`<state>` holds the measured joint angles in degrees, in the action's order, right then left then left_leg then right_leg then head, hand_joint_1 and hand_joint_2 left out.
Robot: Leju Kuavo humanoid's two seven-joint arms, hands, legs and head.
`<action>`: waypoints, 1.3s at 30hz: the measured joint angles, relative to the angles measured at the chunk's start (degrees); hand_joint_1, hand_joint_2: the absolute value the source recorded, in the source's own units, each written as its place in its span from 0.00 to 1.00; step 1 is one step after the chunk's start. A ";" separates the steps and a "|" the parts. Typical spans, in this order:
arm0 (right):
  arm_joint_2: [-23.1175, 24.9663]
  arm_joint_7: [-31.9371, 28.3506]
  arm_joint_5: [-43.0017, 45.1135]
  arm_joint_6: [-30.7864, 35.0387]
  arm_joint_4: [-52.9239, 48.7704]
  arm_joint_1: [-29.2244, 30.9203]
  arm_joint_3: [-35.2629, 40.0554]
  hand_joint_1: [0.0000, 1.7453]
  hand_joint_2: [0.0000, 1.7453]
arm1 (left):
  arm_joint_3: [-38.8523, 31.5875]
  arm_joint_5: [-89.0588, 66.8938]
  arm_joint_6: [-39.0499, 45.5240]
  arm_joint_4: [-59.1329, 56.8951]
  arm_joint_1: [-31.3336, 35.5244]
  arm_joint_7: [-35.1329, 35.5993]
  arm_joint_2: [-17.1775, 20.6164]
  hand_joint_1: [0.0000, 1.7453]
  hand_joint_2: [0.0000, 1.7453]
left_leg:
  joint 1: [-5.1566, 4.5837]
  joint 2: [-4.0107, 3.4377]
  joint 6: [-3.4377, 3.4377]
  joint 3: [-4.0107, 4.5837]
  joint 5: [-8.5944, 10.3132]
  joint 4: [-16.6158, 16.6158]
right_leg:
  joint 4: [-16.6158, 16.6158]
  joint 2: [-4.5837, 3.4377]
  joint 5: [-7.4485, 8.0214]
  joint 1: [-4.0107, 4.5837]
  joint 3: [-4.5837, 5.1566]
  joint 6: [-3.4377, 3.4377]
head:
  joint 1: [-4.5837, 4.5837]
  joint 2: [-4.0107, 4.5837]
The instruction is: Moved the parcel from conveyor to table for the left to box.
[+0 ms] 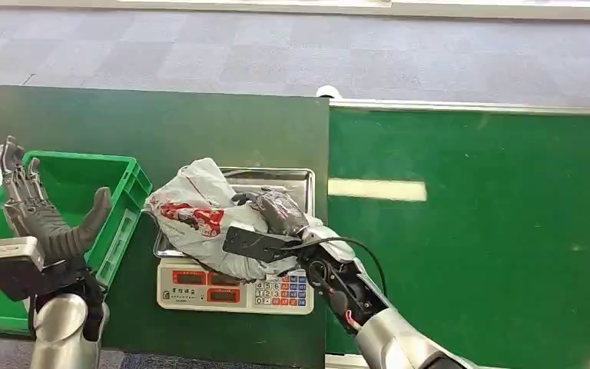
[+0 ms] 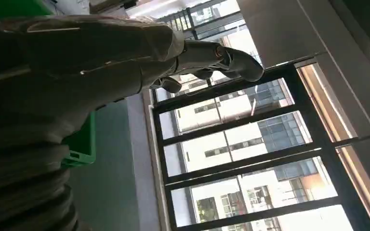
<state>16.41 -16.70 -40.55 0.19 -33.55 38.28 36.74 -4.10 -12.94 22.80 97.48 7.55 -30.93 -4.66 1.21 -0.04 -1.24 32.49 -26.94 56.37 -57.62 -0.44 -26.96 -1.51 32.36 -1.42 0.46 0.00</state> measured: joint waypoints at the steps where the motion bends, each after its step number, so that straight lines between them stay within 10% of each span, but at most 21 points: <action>1: 0.00 0.13 0.13 0.60 0.22 0.02 0.00 0.00 1.00 | -0.33 -0.29 -0.09 0.00 -0.14 0.02 0.04 0.00 1.00 | 0.00 0.00 0.00 0.00 0.00 0.00 | 0.00 0.00 0.00 0.00 0.00 0.00 | -0.02 0.00; 18: -0.09 -2.13 3.65 9.21 -2.54 -4.03 -3.19 0.00 1.00 | -1.71 -8.33 -5.05 0.46 -0.83 2.45 1.07 0.00 1.00 | -0.01 0.00 0.00 0.00 0.00 0.00 | 0.00 0.00 0.00 -0.01 0.04 0.00 | -0.02 0.00; 39: -6.88 -13.22 23.80 14.39 -58.70 -23.68 -20.24 0.00 1.00 | 20.82 -25.26 -25.39 -25.58 18.09 14.73 4.81 0.00 1.00 | -0.02 0.00 0.00 0.06 0.00 0.05 | 0.04 -0.01 0.03 -0.04 0.16 0.00 | -0.02 0.00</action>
<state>9.53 -29.92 -16.74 14.58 -92.25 14.61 16.50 16.71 -38.20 -2.59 71.91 25.64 -16.20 0.15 1.19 -0.04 -1.24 32.55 -26.94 56.41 -57.58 -0.45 -26.93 -1.54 32.52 -1.41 0.44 0.00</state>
